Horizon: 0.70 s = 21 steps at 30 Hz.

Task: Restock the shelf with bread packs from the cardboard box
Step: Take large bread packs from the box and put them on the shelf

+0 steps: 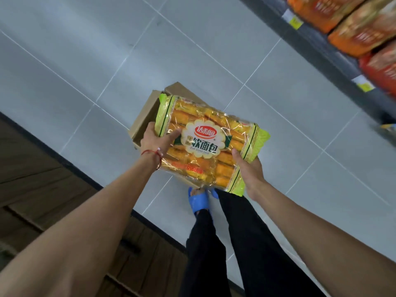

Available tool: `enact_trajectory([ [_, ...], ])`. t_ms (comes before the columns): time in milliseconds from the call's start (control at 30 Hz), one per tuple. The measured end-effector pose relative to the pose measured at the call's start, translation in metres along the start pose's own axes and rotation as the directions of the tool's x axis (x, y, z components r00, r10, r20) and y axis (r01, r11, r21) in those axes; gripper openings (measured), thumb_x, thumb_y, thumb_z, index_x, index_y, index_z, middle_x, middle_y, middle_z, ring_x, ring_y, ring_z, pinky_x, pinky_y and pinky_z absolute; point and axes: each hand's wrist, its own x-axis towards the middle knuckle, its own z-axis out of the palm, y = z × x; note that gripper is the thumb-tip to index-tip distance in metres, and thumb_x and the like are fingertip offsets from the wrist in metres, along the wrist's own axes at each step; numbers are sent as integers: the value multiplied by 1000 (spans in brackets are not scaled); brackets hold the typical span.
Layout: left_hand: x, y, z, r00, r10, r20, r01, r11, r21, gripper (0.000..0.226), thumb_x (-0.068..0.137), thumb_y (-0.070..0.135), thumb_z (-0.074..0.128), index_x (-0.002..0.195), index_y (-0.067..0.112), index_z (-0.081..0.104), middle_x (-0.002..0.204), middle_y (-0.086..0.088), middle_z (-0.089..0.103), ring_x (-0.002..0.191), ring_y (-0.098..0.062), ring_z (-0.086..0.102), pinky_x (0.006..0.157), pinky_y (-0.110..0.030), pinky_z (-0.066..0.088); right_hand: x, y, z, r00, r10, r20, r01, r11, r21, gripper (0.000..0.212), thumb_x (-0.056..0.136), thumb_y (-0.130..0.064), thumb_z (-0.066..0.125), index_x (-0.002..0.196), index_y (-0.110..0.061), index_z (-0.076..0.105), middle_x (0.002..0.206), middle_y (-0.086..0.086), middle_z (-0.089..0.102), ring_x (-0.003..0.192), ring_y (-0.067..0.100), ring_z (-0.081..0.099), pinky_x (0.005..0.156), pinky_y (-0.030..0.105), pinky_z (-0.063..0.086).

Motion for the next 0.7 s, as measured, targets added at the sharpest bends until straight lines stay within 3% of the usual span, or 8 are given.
enact_trajectory([
  [133, -74, 42, -8, 995, 95, -18, -95, 995, -30, 65, 60, 52, 88, 112, 29, 56, 102, 7, 68, 95, -21, 67, 88, -42, 56, -60, -45, -47, 989, -135, -57, 135, 991, -5, 53, 87, -43, 79, 132, -25, 60, 120, -6, 72, 111, 18, 68, 101, 43, 54],
  [200, -109, 59, -12, 991, 133, 15, -132, 991, -37, 62, 68, 46, 87, 117, 25, 56, 103, 4, 67, 95, -20, 66, 89, -39, 55, -91, -61, -71, 974, -216, -65, 216, 976, 0, 51, 84, -43, 82, 128, -23, 64, 114, -5, 76, 105, 16, 73, 96, 42, 58],
  [333, -170, 97, -27, 969, 217, 115, -215, 976, -26, 69, 62, 53, 87, 116, 21, 61, 109, 1, 70, 106, -23, 66, 94, -43, 54, -156, -85, -118, 933, -354, -70, 356, 934, 30, 44, 89, -32, 79, 128, -17, 66, 111, -4, 77, 94, 8, 76, 72, 22, 61],
  [400, -193, 113, -30, 959, 248, 140, -249, 968, -7, 98, 44, 73, 83, 124, 19, 62, 115, 0, 71, 107, -23, 67, 95, -45, 54, -183, -95, -138, 914, -395, -86, 400, 915, 48, 44, 89, -30, 79, 129, -15, 66, 113, -1, 77, 98, 11, 76, 76, 25, 63],
  [467, -217, 131, -27, 948, 281, 150, -282, 959, -16, 109, 41, 83, 77, 129, 21, 61, 120, 0, 70, 109, -23, 66, 96, -46, 53, -205, -108, -158, 897, -430, -107, 437, 898, 58, 44, 88, -30, 80, 128, -16, 66, 113, -1, 77, 99, 11, 75, 83, 28, 63],
  [567, -258, 160, -15, 930, 313, 194, -298, 949, -104, 68, 75, 59, 76, 127, 18, 61, 120, -1, 68, 109, -22, 64, 88, -36, 51, -231, -133, -191, 858, -490, -153, 501, 865, 37, 43, 87, -33, 81, 125, -18, 67, 113, -4, 77, 102, 12, 74, 89, 31, 59],
  [633, -278, 177, -2, 917, 339, 210, -318, 940, -126, 39, 85, 44, 73, 115, 21, 61, 105, 5, 68, 96, -15, 64, 79, -29, 47, -242, -151, -216, 829, -531, -174, 544, 839, 29, 43, 86, -33, 82, 124, -18, 68, 113, -4, 77, 103, 12, 73, 89, 30, 58],
  [700, -304, 200, 12, 898, 379, 224, -354, 924, -147, 29, 89, 37, 71, 111, 25, 58, 95, 11, 65, 85, -8, 62, 69, -24, 46, -251, -170, -241, 801, -570, -184, 583, 812, 21, 44, 87, -32, 81, 126, -18, 68, 115, -4, 76, 103, 9, 72, 86, 24, 59],
])
